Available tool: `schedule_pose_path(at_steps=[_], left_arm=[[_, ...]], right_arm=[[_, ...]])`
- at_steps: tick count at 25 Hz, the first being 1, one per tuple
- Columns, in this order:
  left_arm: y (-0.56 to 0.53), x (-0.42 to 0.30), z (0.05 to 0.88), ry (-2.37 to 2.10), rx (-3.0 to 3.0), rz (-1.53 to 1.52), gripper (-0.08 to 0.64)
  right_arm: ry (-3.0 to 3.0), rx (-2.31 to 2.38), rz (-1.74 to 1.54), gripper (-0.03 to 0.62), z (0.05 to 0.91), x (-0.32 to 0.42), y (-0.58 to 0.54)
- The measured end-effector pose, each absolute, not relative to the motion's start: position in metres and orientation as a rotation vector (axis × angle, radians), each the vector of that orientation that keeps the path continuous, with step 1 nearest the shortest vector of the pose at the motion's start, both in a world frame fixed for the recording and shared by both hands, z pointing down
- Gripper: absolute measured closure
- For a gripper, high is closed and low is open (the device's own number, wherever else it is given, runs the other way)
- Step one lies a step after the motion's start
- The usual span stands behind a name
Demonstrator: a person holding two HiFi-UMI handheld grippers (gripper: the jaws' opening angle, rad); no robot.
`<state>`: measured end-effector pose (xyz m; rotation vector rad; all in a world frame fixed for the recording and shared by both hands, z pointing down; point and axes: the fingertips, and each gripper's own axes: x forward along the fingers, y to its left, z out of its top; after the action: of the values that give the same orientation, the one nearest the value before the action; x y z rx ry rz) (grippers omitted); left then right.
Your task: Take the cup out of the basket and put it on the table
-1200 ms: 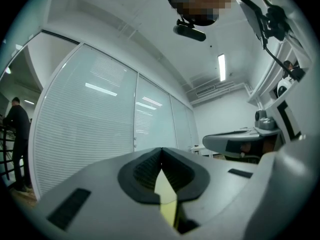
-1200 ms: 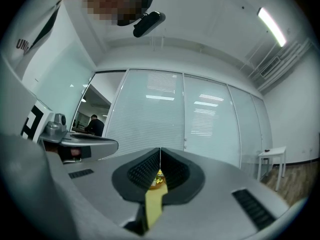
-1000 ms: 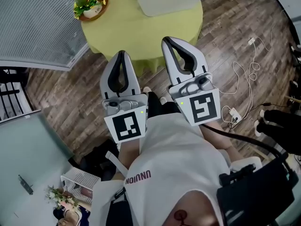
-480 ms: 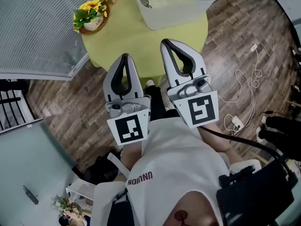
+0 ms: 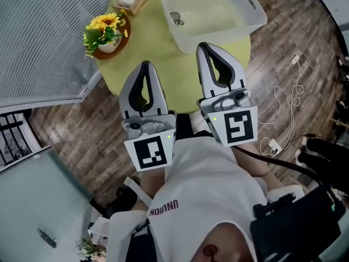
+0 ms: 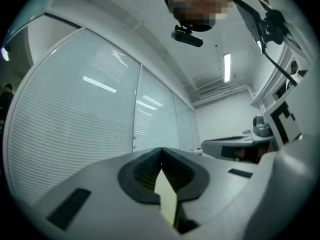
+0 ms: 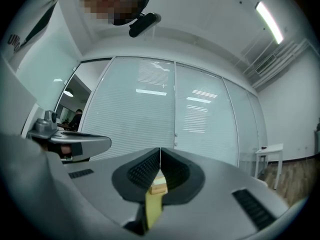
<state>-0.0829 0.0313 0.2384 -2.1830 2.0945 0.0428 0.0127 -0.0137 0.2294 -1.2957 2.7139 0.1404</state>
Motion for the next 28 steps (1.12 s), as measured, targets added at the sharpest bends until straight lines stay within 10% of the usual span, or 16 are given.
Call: schedule_pose_path(at_steps=[28], left_arm=[[-0.077, -0.143, 0.246, 2.073, -2.248, 0.018, 0.548]], right_arm=[[2.756, -1.44, 0.228, 0.572, 0.231, -0.034, -0.128]])
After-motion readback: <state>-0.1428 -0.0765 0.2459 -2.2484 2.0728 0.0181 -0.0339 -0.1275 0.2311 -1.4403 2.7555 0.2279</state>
